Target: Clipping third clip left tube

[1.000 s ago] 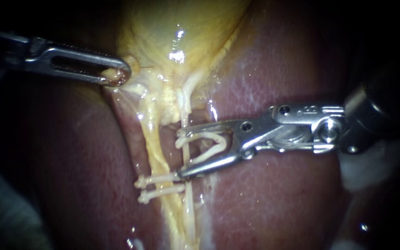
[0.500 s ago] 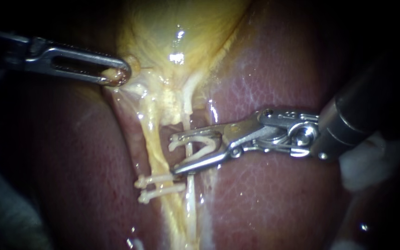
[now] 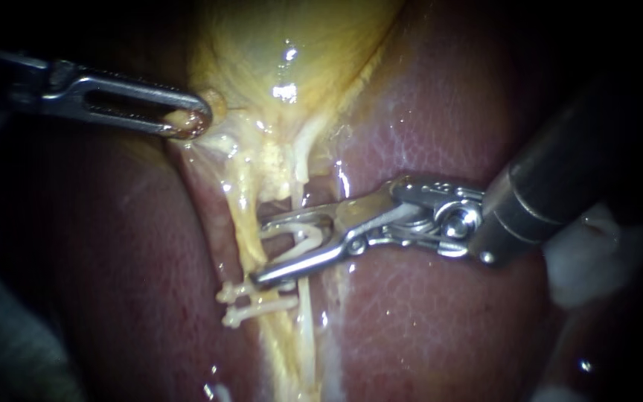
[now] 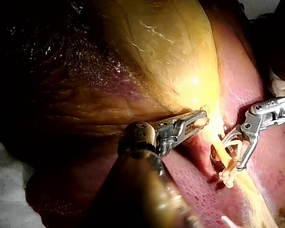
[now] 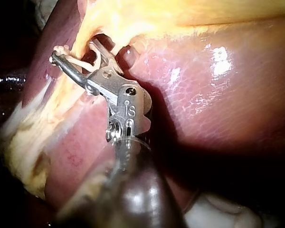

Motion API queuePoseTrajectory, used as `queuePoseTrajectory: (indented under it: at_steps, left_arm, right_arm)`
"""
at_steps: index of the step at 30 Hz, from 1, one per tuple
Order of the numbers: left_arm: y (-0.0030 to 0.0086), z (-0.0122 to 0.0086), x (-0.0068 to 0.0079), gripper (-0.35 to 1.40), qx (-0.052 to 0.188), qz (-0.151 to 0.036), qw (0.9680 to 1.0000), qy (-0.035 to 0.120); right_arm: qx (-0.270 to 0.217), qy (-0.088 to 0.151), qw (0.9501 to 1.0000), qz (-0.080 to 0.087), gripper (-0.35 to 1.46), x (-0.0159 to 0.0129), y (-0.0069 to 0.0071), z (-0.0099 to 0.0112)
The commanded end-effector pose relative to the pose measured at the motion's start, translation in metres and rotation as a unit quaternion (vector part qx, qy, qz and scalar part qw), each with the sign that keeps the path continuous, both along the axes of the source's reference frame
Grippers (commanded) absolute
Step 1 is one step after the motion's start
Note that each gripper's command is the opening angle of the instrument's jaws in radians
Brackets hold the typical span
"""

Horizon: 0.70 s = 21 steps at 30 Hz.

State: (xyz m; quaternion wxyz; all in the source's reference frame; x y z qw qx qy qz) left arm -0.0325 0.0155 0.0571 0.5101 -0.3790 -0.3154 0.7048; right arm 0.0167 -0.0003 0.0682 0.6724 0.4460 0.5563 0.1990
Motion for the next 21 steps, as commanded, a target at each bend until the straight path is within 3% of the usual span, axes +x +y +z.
queuePoseTrajectory:
  at_steps: [1, 14, 21]
  left_arm:
    - [0.0, 0.0, 0.0, -0.35, 0.0, 0.0, 1.0, 0.0]
    - [0.0, 0.0, 0.0, -0.35, 0.0, 0.0, 1.0, 0.0]
    - [0.0, 0.0, 0.0, -0.35, 0.0, 0.0, 1.0, 0.0]
  right_arm:
    - [0.003, 0.003, 1.0, 0.001, 0.5, 0.0002, -0.0001, 0.0]
    - [0.021, 0.038, 0.9989, 0.015, 0.49, 0.0027, -0.0001, -0.0005]
    - [0.032, 0.054, 0.9977, 0.024, 0.49, 0.0027, 0.0007, -0.0022]
